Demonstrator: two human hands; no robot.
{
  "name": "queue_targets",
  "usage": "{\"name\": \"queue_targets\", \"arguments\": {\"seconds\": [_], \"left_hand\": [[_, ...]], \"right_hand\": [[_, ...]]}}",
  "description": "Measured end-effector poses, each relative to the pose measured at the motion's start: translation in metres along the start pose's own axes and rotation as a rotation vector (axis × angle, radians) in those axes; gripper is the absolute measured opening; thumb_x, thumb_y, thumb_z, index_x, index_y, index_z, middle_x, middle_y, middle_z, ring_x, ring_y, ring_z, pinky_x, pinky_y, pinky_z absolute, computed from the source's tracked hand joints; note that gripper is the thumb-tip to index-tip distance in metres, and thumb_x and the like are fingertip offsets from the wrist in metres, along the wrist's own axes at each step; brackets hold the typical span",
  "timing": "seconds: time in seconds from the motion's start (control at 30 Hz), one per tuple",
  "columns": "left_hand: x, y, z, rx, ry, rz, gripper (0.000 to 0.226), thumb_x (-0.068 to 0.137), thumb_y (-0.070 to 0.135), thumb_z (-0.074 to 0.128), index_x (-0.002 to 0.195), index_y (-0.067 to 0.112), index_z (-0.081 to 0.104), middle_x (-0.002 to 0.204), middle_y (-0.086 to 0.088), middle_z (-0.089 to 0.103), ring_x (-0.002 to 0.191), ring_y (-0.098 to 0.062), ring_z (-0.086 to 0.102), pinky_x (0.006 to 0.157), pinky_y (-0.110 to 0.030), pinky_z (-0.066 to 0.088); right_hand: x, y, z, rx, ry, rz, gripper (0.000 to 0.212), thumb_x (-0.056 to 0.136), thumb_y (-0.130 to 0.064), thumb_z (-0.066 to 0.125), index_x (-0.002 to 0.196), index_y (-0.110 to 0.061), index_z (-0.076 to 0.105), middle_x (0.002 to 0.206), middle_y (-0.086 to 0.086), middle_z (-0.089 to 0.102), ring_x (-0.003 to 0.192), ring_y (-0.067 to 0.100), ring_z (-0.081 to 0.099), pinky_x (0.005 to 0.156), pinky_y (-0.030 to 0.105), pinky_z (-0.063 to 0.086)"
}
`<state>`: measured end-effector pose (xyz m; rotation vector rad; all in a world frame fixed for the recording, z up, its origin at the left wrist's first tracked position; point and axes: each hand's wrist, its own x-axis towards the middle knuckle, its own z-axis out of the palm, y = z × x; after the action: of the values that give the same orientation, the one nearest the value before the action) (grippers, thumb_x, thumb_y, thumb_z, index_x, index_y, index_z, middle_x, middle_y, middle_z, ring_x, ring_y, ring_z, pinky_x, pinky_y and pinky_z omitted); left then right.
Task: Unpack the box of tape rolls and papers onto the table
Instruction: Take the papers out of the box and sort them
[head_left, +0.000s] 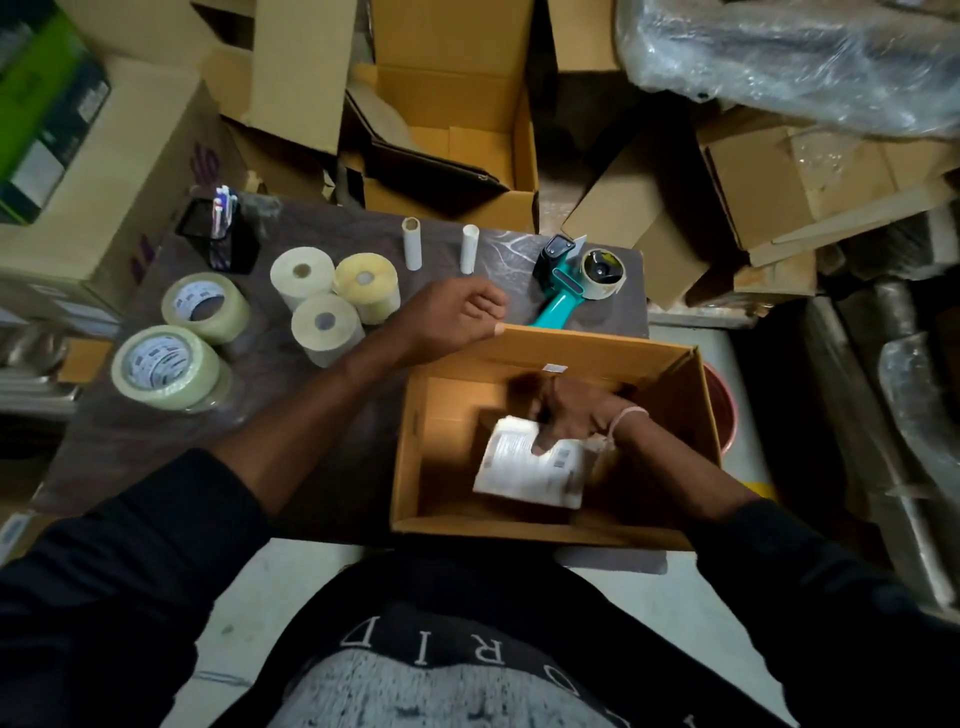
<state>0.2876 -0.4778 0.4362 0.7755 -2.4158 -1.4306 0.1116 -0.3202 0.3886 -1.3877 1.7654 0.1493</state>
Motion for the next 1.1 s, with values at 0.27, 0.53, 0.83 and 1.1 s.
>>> {"name": "queue_targets", "arguments": {"seconds": [0.27,0.53,0.83,1.1], "left_hand": [[-0.030,0.007,-0.012,-0.564,0.307,-0.078,0.028,0.102,0.017,0.057,0.117,-0.005,0.063,0.108,-0.012,0.075,0.099,-0.020,0.075,0.084,-0.030,0.060],[-0.059,0.016,-0.023,-0.558,0.128,-0.099,0.019,0.102,0.030,0.056,0.109,0.014,0.065,0.106,-0.005,0.076,0.096,-0.020,0.072,0.077,-0.034,0.056],[-0.068,-0.003,-0.075,-0.366,0.005,-0.012,0.031,0.086,0.008,0.077,0.111,-0.002,0.063,0.111,-0.010,0.076,0.104,-0.023,0.074,0.093,-0.049,0.058],[-0.080,-0.003,-0.143,-0.039,-0.013,0.088,0.023,0.087,0.020,0.077,0.107,0.013,0.070,0.105,0.002,0.074,0.098,-0.011,0.071,0.084,-0.032,0.058]], "right_hand": [[-0.073,-0.021,-0.062,0.803,0.387,-0.143,0.029,0.080,-0.008,0.083,0.104,0.005,0.074,0.101,0.013,0.079,0.093,0.026,0.077,0.079,0.031,0.061],[-0.071,-0.081,-0.064,1.324,0.562,-0.124,0.033,0.083,-0.001,0.076,0.115,0.006,0.071,0.111,0.019,0.075,0.105,0.036,0.072,0.092,0.045,0.059],[-0.058,-0.122,-0.065,1.193,0.656,-0.060,0.036,0.079,-0.011,0.083,0.113,-0.006,0.071,0.104,0.008,0.078,0.096,0.027,0.076,0.091,0.050,0.059],[-0.065,-0.154,-0.083,0.775,0.511,-0.231,0.026,0.090,-0.010,0.072,0.116,-0.009,0.071,0.106,0.002,0.078,0.098,0.015,0.075,0.084,0.032,0.062]]}}
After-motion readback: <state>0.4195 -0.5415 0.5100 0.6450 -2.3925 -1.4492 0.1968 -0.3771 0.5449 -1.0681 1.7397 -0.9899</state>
